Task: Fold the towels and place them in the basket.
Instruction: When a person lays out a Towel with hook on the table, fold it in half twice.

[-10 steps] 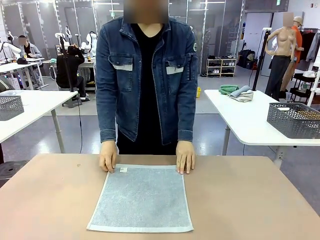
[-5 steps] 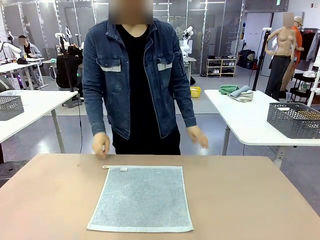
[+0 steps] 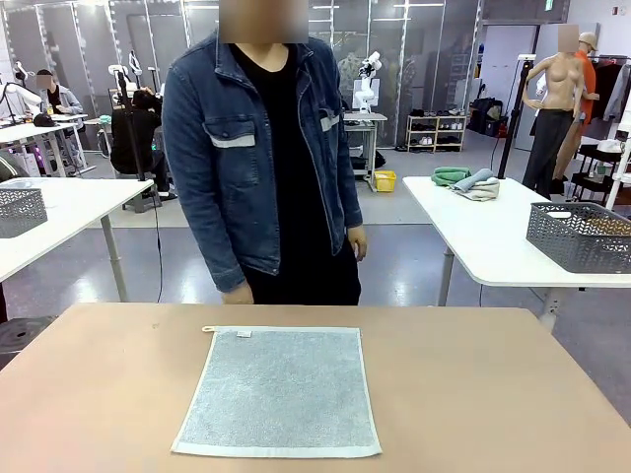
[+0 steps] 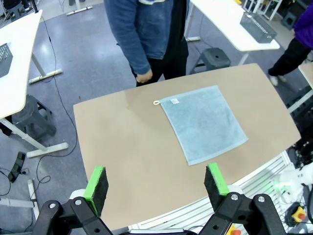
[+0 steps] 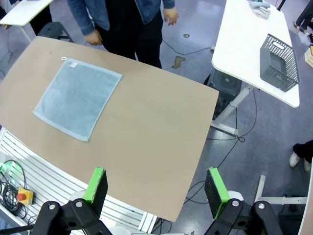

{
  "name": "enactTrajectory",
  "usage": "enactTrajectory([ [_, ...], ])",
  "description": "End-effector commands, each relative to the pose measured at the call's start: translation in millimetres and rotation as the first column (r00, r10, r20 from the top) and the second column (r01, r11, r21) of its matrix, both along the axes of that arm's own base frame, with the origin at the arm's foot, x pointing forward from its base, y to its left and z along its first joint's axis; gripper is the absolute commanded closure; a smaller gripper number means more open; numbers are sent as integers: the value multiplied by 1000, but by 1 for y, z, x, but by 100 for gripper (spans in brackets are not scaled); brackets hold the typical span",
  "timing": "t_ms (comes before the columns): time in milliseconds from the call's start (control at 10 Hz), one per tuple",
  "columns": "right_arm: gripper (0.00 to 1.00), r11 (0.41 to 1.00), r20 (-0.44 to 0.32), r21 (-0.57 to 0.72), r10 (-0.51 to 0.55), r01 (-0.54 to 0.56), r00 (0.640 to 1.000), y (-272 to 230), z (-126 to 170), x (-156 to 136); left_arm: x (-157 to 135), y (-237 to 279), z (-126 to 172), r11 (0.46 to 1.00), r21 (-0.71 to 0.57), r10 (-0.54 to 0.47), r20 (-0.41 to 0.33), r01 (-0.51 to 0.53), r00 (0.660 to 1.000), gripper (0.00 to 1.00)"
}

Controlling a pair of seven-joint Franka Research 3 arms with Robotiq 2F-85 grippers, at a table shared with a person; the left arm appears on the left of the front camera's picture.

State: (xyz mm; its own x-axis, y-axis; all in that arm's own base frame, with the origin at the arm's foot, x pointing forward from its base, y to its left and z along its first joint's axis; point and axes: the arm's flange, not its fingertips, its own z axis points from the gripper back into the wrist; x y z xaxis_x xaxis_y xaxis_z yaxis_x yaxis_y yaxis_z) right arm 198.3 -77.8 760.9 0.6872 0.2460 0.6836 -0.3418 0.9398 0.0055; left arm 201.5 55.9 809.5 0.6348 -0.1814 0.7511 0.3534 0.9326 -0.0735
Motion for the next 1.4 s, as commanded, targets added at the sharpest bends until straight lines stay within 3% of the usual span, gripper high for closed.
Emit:
enactTrajectory([
  [0, 0, 1000, 0, 0, 0, 0, 1000, 0, 0, 0, 0, 0, 0, 1000, 0, 0, 0, 0, 1000, 0],
  [100, 0, 996, 20, -55, 73, -72, 997, 10, 3, -1, -10, -12, 4, 994, 109, -29, 56, 23, 998, 0],
  [300, 0, 948, 18, -217, 243, -234, 970, 49, 3, -1, -19, -47, -1, 936, 317, -183, 68, 153, 981, 0],
  [400, 0, 886, -4, -307, 364, -348, 931, 78, -2, -1, -23, -73, -8, 870, 435, -278, 48, 230, 959, 0],
  [700, 0, 692, -148, -464, 555, -553, 818, 152, -42, 13, -15, -127, -57, 689, 618, -456, -34, 377, 889, 0],
  [800, 0, 622, -211, -488, 597, -613, 774, 172, -63, 17, -12, -142, -83, 616, 646, -526, -88, 450, 846, 0],
  [1000, 0, 535, -301, -484, 641, -692, 706, 195, -99, 24, -4, -162, -127, 523, 653, -588, -189, 548, 786, 0],
  [1100, 0, 488, -335, -489, 660, -723, 672, 205, -116, 24, -2, -172, -142, 490, 661, -599, -218, 568, 771, 0],
  [1300, 0, 444, -383, -475, 674, -760, 632, 216, -138, 23, 0, -178, -152, 482, 657, -594, -240, 579, 767, 0],
])
